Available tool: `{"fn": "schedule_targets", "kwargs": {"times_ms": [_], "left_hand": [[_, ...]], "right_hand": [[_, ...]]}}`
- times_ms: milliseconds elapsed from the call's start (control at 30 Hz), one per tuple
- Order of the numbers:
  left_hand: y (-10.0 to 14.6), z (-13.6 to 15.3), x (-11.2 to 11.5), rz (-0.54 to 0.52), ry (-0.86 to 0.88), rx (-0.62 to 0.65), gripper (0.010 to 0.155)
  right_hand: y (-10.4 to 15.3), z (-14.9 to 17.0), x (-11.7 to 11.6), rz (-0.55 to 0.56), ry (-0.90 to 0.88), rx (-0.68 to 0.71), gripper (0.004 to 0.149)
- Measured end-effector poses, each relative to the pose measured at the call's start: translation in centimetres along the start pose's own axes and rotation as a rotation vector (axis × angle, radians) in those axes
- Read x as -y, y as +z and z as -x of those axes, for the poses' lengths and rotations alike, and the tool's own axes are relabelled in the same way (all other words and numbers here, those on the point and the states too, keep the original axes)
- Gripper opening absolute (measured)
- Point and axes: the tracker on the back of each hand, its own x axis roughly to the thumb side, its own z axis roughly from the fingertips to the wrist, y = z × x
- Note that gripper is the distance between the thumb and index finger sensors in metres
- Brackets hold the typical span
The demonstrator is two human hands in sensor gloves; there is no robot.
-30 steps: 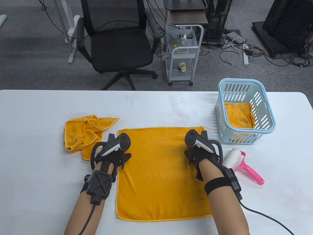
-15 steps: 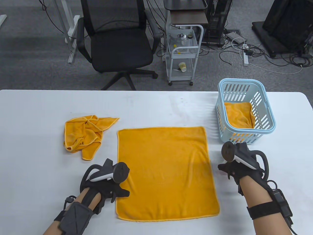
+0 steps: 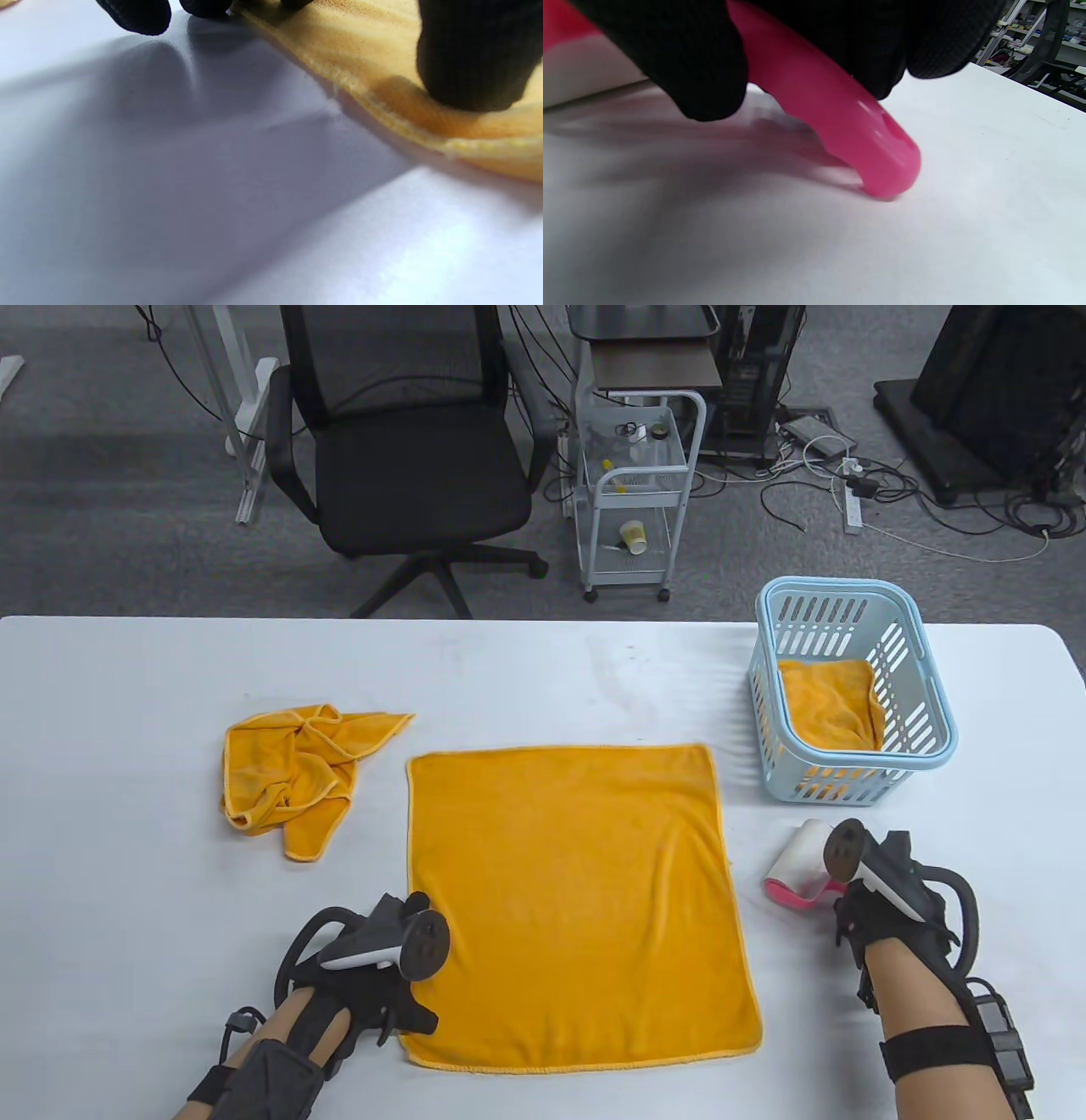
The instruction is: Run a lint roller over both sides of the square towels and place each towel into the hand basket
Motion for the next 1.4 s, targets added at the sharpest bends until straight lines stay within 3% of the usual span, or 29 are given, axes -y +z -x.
{"fn": "schedule_targets", "kwargs": {"times_ms": [167,367,600,800,1000,1300,1400], "left_hand": [[-0.1,-0.1,-0.1,-0.007,-0.015,0.0,0.107],[-0.1,-0.1,0.0,-0.011,-0.018,0.004,0.107],[-0.1,-0.1,0.0,-0.016,-0.019,0.004,0.107],[-0.1,-0.1,0.0,-0.017,-0.019,0.005,0.107],[-0.1,-0.1,0.0,-0.017,-0.019,0.005,0.107],[-0.1,-0.1,0.0,-0.015,-0.025,0.002,0.107],[-0.1,-0.1,0.0,-0.015,-0.024,0.002,0.107]], "right_hand": [[1.5,-2.2,2.5,0.023,-0.006,0.124,0.054],[6.2,-11.3,5.2,0.109,-0.018,0.458,0.055],[14.6,-23.9,4.0,0.141,0.113,0.866,0.057],[17.4,-27.9,1.9,0.147,0.252,0.96,0.057],[15.8,-24.9,2.1,0.051,0.275,0.891,0.058],[11.1,-13.1,2.5,-0.114,0.471,0.552,0.058],[10.2,-11.0,2.3,-0.143,0.474,0.496,0.056]]}}
